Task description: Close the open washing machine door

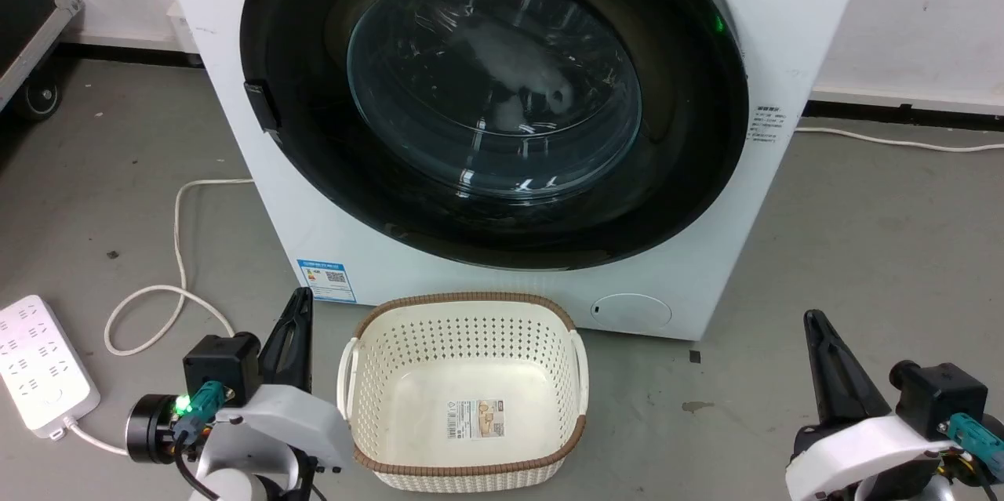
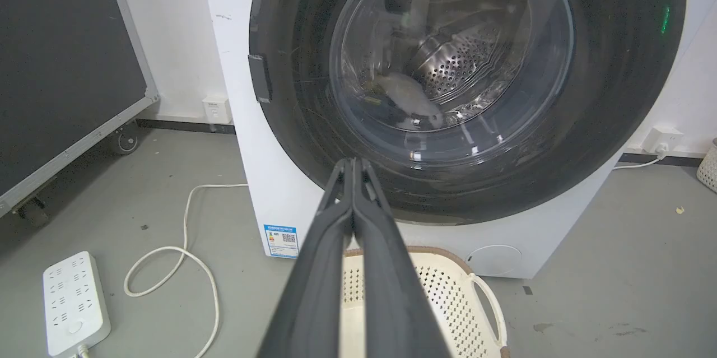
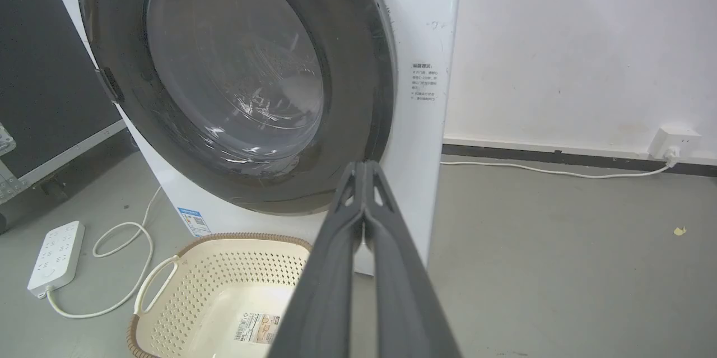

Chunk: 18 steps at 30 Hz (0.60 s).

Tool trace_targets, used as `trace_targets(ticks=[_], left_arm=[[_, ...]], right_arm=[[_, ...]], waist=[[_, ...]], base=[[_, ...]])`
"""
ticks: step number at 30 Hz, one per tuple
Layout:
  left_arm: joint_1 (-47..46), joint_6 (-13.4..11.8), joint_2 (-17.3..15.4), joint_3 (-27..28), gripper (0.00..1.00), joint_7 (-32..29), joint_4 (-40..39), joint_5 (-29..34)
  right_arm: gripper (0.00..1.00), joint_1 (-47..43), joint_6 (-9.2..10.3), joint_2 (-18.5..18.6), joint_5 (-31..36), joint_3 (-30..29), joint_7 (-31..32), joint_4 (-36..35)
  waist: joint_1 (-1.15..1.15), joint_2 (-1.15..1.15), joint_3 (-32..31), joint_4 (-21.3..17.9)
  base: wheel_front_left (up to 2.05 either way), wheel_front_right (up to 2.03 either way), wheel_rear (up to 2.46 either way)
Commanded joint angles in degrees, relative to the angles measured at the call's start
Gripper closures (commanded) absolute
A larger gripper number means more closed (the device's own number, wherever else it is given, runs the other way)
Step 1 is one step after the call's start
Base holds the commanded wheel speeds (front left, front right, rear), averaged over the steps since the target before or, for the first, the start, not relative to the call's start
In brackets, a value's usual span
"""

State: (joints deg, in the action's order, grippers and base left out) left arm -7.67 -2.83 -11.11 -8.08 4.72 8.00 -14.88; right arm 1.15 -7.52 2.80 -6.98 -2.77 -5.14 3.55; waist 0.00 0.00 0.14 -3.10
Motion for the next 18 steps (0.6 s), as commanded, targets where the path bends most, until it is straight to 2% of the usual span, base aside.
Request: trace_targets(ticks=[1,18], left_arm=[[1.0,0.3,0.5,0.4,1.0,-0.2,-0.5,0.8],[2.3,0.8,2.0,1.8,1.0,-1.0,-1.9,3.4]], right_arm=[[1.0,-0.4,0.0,0.0,0.7,0.2,0.2,-0.4],[1.0,-0.5,0.01,0.0,1.8,0.6,1.1,-1.0]], waist=[[0.0,0.0,0.0,0.1],[0.0,0.0,0.0,0.6]], base=[[0.0,0.0,0.0],[0.0,0.0,0.0]])
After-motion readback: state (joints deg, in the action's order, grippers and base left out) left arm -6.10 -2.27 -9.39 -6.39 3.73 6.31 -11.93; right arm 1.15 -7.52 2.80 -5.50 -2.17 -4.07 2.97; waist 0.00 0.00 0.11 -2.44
